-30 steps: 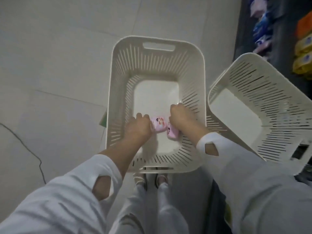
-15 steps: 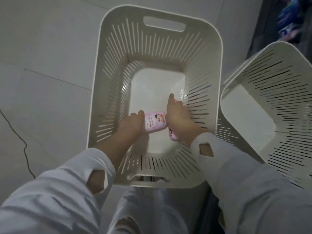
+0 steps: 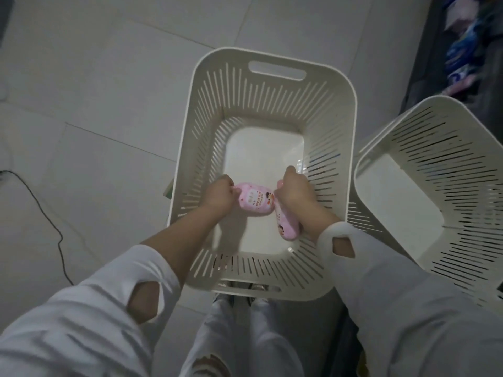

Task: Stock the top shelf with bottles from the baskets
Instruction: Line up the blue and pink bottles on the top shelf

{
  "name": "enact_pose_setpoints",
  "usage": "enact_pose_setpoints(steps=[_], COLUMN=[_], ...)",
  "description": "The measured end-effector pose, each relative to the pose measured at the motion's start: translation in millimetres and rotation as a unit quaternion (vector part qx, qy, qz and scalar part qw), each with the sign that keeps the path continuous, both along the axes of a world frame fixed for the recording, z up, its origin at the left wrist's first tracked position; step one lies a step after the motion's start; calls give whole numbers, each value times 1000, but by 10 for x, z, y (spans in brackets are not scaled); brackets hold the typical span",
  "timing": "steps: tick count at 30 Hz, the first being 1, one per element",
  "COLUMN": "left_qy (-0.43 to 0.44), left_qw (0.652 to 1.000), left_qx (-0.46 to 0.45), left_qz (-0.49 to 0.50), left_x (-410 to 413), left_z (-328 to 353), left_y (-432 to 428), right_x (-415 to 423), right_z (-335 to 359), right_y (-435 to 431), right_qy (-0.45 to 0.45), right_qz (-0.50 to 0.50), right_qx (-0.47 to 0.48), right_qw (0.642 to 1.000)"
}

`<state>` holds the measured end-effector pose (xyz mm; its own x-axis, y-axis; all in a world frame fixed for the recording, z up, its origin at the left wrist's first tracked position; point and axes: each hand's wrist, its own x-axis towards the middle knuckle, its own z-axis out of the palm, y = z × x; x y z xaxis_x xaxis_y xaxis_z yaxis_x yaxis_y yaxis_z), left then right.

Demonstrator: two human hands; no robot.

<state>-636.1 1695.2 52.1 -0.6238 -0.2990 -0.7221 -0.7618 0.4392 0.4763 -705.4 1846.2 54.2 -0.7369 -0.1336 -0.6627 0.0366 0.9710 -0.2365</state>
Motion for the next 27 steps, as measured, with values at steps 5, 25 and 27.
enact_pose_setpoints(steps=[5,25,27], left_qy=[67,316,352], left_qw=[996,901,882], left_qx=[-63,-142,-129], left_qz=[8,-261,-284], left_x=[-47,-423,-346], left_z=[261,2881,3145], left_y=[135,290,302], right_x=[95,74,283], right_z=[76,2627,2879], right_y=[15,379,446], right_qy=[0,204,236], right_qz=[10,-119,-138], right_qx=[-2,-148,-157], right_qw=[1000,960,949])
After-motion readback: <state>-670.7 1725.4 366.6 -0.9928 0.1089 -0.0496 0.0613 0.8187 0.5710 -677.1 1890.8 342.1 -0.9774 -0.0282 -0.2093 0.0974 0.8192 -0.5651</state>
